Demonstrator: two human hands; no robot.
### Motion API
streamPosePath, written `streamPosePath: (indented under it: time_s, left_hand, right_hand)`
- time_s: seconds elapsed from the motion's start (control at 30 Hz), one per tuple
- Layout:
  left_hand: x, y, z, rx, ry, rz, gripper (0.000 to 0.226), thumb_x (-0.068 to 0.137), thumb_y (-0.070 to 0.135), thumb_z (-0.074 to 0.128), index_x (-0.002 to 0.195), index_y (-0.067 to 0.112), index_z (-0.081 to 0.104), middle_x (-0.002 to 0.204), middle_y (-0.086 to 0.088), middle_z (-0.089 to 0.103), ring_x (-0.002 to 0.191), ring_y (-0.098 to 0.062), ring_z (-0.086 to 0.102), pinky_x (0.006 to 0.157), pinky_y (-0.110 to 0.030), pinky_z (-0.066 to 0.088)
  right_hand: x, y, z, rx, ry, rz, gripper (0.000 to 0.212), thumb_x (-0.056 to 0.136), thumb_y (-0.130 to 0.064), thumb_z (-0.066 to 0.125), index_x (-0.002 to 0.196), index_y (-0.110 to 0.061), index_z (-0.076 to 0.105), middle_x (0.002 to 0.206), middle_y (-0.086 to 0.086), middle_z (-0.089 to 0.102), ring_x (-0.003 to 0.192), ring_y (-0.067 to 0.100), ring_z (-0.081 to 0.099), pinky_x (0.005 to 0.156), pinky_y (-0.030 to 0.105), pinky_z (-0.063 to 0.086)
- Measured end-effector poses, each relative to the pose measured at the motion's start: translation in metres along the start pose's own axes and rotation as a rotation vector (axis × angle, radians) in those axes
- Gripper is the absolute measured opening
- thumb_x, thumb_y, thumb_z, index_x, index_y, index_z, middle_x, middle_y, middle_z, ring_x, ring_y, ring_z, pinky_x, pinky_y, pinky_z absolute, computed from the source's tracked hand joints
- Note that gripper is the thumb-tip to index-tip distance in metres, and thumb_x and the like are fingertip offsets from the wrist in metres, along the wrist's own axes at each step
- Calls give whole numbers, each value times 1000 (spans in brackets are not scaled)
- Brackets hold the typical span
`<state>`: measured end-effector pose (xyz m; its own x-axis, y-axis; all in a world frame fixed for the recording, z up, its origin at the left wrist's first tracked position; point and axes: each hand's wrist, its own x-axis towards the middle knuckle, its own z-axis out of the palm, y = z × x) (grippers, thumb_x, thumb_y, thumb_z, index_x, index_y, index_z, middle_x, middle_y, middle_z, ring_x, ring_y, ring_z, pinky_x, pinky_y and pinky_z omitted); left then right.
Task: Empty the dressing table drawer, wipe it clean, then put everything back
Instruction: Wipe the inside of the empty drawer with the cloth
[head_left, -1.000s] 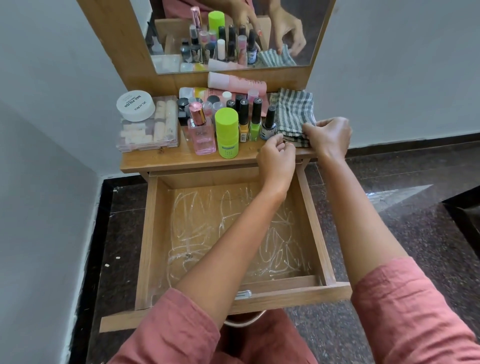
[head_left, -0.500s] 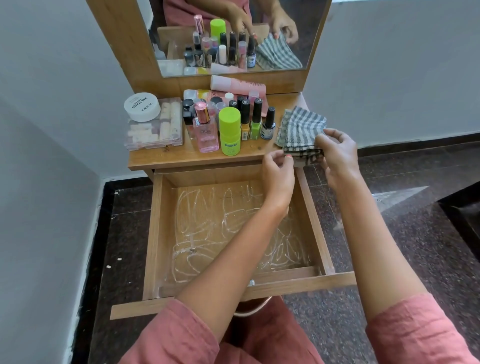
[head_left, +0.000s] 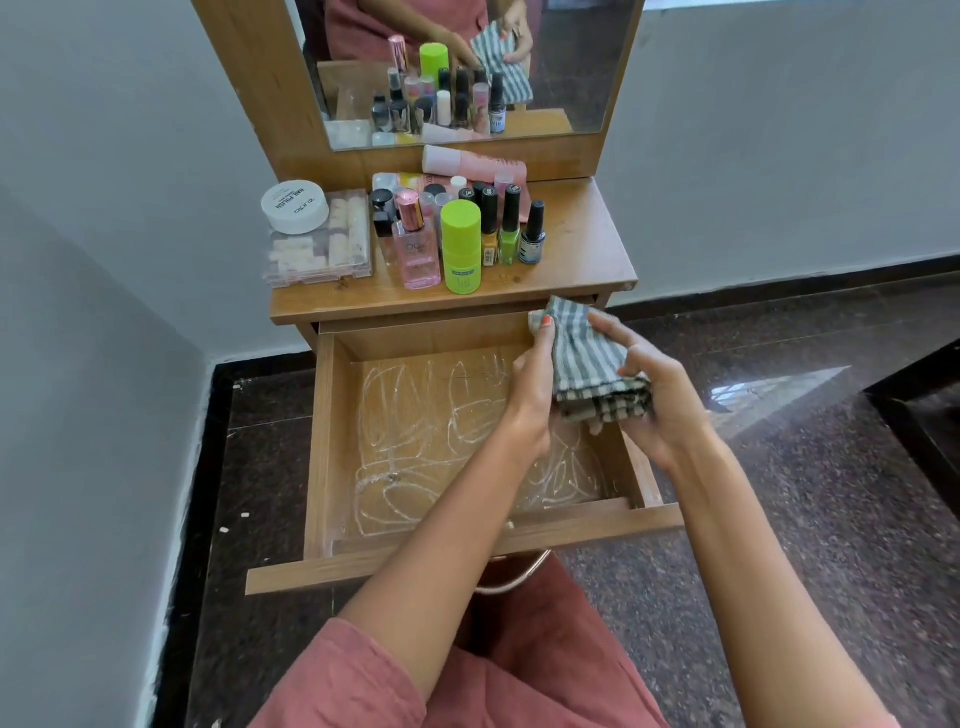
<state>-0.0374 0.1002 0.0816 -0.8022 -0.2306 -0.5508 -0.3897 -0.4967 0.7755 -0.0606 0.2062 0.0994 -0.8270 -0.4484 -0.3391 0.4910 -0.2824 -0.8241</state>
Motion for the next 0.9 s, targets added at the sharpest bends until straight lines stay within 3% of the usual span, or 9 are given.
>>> streamPosePath:
  time_s: [0.2, 0.3, 0.33, 0.47, 0.57, 0.7, 0.77, 0.9]
  left_hand:
    - [-9, -13, -34, 171, -1, 71, 39, 86, 39, 58, 115, 12, 53, 102, -6, 66, 85, -16, 65, 69, -28, 55]
    - [-12, -18, -52, 387, 44, 96, 62, 81, 51, 53, 130, 16, 41, 127, -9, 57, 110, -24, 59, 92, -45, 50]
    - [-9, -21, -59, 443, 47, 97, 63, 82, 52, 50, 134, 18, 37, 131, -9, 54, 112, -25, 58, 94, -48, 49]
    - [-6, -22, -79, 545, 66, 105, 48, 95, 30, 43, 139, 15, 32, 132, -9, 52, 108, -26, 60, 91, -46, 51]
    - [1, -21, -87, 564, 103, 102, 49, 96, 23, 43, 142, 14, 29, 136, -10, 49, 101, -20, 61, 84, -37, 53]
    - [10, -21, -93, 618, 150, 68, 48, 97, 16, 41, 142, 14, 27, 134, -10, 50, 72, -12, 55, 61, -26, 47]
    - [15, -21, -97, 644, 174, 48, 48, 96, 13, 41, 142, 15, 28, 138, -11, 47, 69, -10, 55, 61, -26, 49]
    - [19, -19, -99, 678, 202, 63, 42, 94, 7, 45, 135, 10, 38, 126, -10, 55, 71, -11, 55, 64, -30, 51]
  right_hand:
    - [-15, 23, 7, -299, -20, 30, 59, 61, -10, 44, 117, -22, 57, 105, 5, 64, 88, 18, 65, 70, 34, 57]
    - [-15, 36, 10, -549, -8, -14, 54, 66, -11, 48, 116, -27, 57, 111, 4, 62, 91, 17, 63, 79, 36, 55]
    - [-13, 41, 11, -610, -1, -19, 48, 72, -10, 50, 116, -28, 57, 113, 3, 61, 90, 15, 62, 80, 34, 54]
    - [3, 62, 15, -928, 52, -73, 34, 88, -19, 52, 120, -29, 57, 125, 3, 56, 107, 16, 57, 95, 41, 48]
    - [15, 72, 18, -1219, 68, -125, 34, 90, -19, 52, 122, -31, 56, 128, 2, 55, 116, 20, 53, 95, 45, 47]
    - [28, 78, 29, -1432, 65, -96, 38, 89, -15, 50, 122, -33, 54, 126, 6, 54, 110, 27, 56, 90, 44, 49]
    - [34, 81, 33, -1514, 55, -85, 40, 89, -12, 48, 124, -32, 51, 125, 7, 51, 107, 31, 57, 87, 43, 47]
    - [42, 88, 37, -1624, 42, -44, 40, 92, -12, 46, 130, -25, 40, 126, 13, 44, 103, 38, 57, 87, 46, 45]
